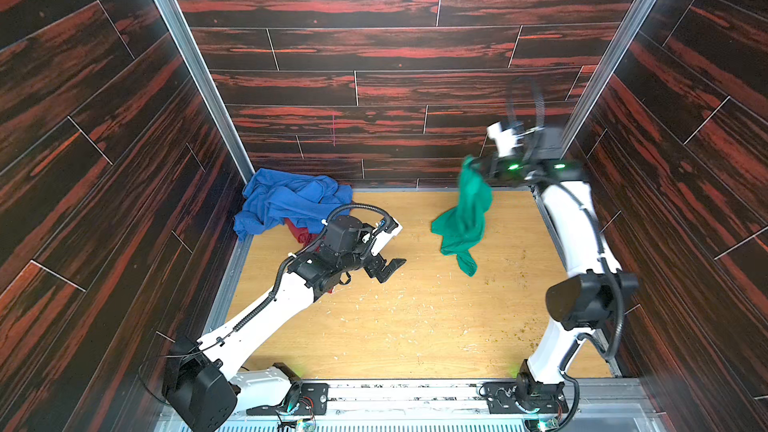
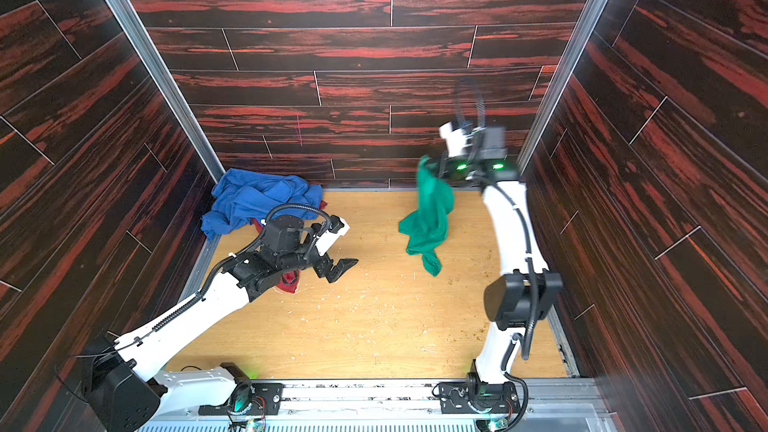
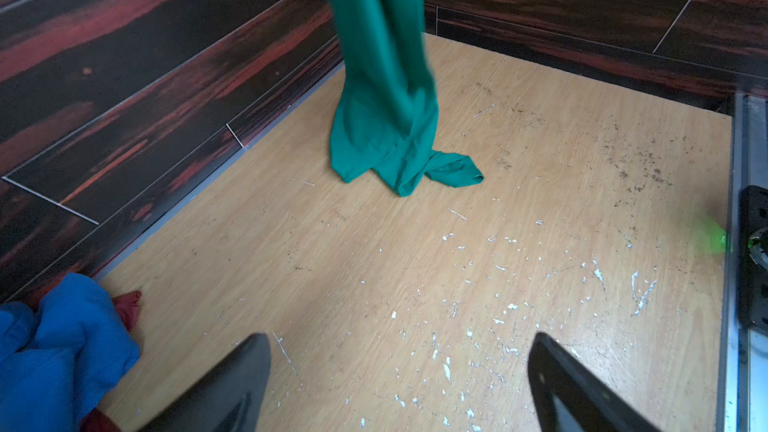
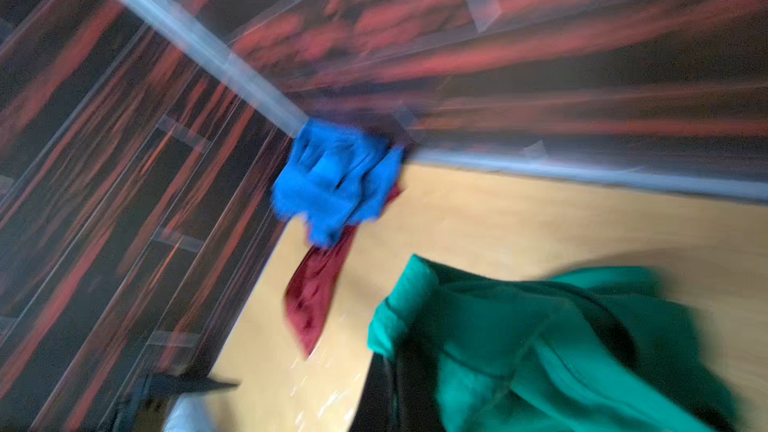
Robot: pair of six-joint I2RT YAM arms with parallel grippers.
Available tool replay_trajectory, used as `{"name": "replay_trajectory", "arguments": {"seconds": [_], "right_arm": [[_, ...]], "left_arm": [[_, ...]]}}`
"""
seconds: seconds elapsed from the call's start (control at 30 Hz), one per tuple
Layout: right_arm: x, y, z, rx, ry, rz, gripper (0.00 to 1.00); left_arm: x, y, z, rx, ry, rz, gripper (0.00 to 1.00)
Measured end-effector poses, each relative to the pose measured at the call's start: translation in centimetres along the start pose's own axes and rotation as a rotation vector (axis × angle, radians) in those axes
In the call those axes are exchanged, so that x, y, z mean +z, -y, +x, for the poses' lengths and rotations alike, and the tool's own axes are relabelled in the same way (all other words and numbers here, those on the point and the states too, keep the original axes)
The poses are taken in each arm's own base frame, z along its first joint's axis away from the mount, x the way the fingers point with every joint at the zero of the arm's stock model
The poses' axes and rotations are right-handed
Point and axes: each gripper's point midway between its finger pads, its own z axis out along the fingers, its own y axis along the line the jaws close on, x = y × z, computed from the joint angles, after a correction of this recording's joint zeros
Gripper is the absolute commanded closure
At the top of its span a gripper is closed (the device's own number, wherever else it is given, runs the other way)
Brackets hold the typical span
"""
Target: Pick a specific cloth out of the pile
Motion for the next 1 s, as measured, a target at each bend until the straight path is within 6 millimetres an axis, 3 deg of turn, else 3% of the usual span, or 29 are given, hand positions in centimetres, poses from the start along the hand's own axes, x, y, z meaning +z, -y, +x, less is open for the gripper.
{"name": "replay_trajectory", "arguments": {"seconds": [0.1,0.27,0.4,0.5,0.63,0.73,0.87,1.0], "right_arm": [[2.6,0.6,3.0,0.072,-0.062,-0.052,1.00],[4.5,4.4,7.1,0.181,-0.114,-0.018,1.00],[4.4,8.1,10.4,0.251,-0.141,0.058,1.00],[2.8,11.3,12.5,0.305,-0.146,0.144,1.00],[0.5,14.9,13.6,0.314,-0.128,0.280,1.00],[0.0,16.3,13.6,0.279,-0.122,0.363,1.00],[0.3,17.5,13.8,0.241,-0.128,0.440,1.00],[2.4,19.1,14.4,0.185,-0.169,0.533,1.00]], "left_arm": [[-0.1,0.0,-0.1,0.001,0.004,-0.002,0.01],[-0.3,0.0,-0.3,0.003,0.009,-0.003,0.01],[-0.3,0.0,-0.3,0.003,0.010,-0.002,0.01],[-0.3,0.1,-0.3,0.003,0.012,0.005,0.01],[-0.3,0.4,-0.4,0.000,0.017,0.021,0.01],[-0.3,0.6,-0.5,-0.001,0.020,0.031,0.01],[-0.3,0.7,-0.5,-0.003,0.022,0.035,0.01],[-0.3,0.7,-0.5,-0.003,0.022,0.035,0.01]]}}
